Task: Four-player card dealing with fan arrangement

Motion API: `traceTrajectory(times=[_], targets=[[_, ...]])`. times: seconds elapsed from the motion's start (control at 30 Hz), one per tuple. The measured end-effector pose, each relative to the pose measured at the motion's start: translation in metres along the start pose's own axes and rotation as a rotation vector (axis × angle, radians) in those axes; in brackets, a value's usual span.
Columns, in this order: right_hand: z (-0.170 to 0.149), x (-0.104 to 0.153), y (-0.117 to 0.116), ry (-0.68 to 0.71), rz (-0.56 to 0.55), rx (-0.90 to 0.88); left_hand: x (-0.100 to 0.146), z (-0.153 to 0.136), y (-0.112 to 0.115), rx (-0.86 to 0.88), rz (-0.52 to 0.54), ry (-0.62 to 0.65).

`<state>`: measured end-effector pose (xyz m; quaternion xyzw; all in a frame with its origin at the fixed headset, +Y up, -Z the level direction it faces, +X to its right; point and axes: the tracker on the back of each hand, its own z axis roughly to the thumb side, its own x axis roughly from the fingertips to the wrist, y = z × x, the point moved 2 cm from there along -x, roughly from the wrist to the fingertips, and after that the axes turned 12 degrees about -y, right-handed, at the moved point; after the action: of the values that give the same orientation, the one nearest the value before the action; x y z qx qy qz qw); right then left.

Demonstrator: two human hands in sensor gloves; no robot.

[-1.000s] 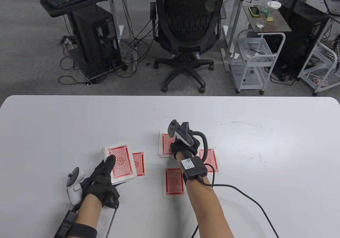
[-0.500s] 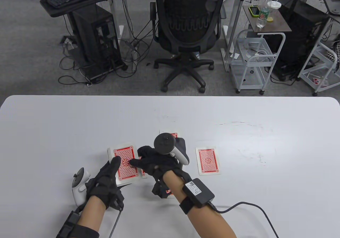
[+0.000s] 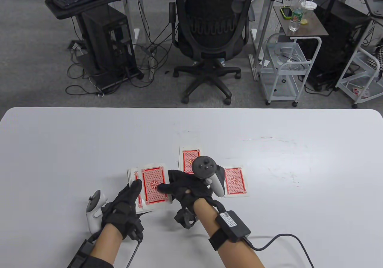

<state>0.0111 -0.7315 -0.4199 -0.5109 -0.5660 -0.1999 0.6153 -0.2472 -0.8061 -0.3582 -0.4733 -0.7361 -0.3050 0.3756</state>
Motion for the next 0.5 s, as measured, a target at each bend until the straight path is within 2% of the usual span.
traceTrajectory(times=[0.13, 0.17, 0.2, 0.27, 0.33, 0.5], targets=[[-0.015, 0.009, 0.045, -0.011, -0.110, 0.057, 0.002, 0.000, 0.000, -0.026, 0.030, 0.003], [-0.022, 0.012, 0.064, -0.043, -0.151, 0.095, 0.002, 0.000, -0.001, -0.022, 0.033, 0.001], [-0.024, 0.013, 0.069, -0.054, -0.160, 0.107, 0.002, 0.000, -0.001, -0.022, 0.033, 0.000], [-0.039, 0.019, 0.102, -0.144, -0.243, 0.211, 0.002, 0.000, -0.001, -0.027, 0.036, -0.004], [-0.051, 0.022, 0.124, -0.214, -0.335, 0.335, 0.002, 0.000, 0.000, -0.029, 0.034, -0.009], [-0.086, 0.021, 0.150, -0.456, -0.475, 0.612, 0.002, 0.000, 0.001, -0.040, 0.034, -0.019]])
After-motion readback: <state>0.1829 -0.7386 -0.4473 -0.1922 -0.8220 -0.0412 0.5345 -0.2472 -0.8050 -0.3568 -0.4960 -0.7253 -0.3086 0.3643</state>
